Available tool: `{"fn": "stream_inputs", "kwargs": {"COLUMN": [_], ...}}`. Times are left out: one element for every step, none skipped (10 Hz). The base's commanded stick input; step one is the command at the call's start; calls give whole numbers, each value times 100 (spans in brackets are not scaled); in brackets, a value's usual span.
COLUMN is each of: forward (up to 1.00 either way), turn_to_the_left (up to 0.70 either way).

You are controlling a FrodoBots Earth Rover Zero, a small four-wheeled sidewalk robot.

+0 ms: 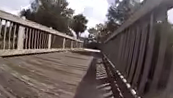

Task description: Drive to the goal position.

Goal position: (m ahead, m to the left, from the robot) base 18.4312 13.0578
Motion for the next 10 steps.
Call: {"fn": "stream_inputs", "kwargs": {"forward": [85, 85, 85, 85, 85, 85, 85, 85, 85, 85], "turn_to_the_left": [0, 0, 0, 0, 0, 0, 0, 0, 0, 0]}}
